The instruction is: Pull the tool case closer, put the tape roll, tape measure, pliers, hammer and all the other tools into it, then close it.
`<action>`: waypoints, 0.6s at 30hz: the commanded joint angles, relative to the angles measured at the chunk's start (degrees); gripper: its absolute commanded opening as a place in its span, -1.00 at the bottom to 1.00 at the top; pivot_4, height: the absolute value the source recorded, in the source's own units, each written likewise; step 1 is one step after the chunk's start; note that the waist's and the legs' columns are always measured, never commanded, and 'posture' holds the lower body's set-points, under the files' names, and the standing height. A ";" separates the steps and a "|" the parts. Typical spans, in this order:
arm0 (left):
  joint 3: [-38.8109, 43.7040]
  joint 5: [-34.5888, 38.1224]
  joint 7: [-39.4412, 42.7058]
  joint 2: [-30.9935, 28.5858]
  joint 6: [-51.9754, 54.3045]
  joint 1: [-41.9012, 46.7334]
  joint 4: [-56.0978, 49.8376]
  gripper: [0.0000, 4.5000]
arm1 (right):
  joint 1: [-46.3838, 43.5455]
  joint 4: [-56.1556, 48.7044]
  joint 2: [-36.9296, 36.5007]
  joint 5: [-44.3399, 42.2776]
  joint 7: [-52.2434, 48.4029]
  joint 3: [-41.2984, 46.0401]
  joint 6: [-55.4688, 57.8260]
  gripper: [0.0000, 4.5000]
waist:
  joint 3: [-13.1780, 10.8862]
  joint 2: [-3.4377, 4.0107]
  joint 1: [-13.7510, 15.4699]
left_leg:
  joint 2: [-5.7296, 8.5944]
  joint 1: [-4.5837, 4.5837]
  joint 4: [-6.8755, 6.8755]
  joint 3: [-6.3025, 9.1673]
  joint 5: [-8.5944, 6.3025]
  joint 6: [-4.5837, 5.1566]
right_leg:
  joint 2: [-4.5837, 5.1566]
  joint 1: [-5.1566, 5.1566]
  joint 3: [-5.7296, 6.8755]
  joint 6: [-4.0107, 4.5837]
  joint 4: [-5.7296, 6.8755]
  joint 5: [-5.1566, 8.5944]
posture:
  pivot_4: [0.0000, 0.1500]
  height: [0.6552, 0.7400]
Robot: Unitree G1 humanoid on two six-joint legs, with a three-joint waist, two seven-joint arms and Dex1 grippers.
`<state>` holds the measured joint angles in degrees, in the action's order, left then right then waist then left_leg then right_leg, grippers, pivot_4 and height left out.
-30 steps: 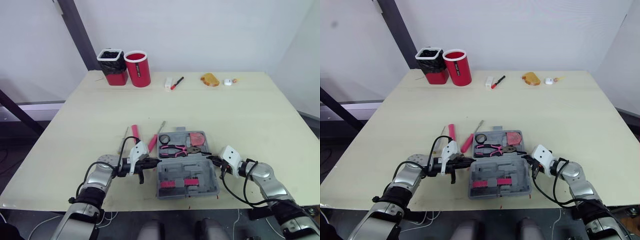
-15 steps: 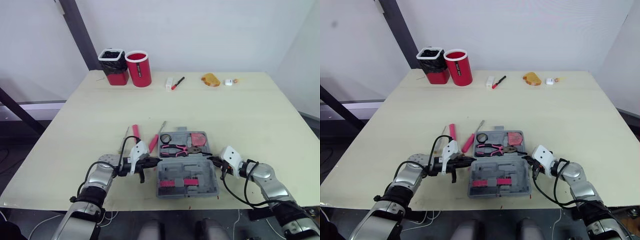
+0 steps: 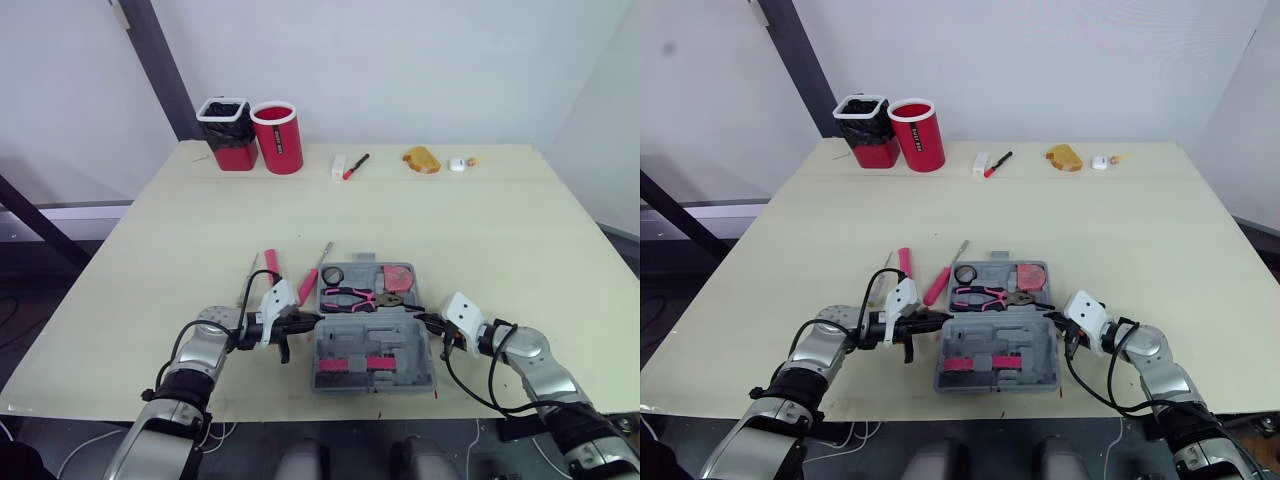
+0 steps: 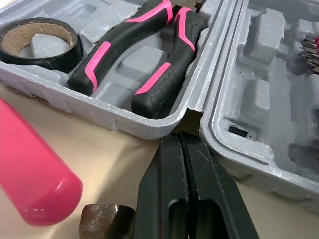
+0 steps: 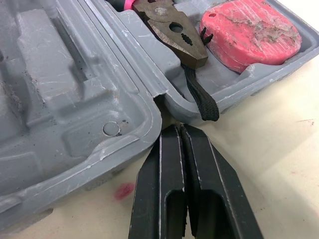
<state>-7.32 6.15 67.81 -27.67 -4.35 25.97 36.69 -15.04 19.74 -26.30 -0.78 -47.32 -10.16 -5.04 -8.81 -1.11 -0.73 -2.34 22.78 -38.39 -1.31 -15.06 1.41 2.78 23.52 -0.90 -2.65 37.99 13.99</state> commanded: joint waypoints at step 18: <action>0.38 -0.07 -0.87 0.06 -0.37 -0.19 -0.22 -1.00 | 0.37 -0.93 -1.28 0.87 -0.67 -0.18 -1.19 -0.95 | 0.00 0.00 0.04 | 0.00 0.00 0.00 0.00 0.00 0.00 | 0.00 0.00 0.00 0.00 0.00 0.00 | 1.00 0.93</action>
<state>-7.32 6.19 67.79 -27.64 -4.35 25.94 36.68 -15.07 19.74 -26.83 -0.40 -47.86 -10.24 -5.52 -8.81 -1.11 -0.69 -2.34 22.78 -38.39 -1.31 -15.06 1.41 2.79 23.51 -0.90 -2.65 37.98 13.99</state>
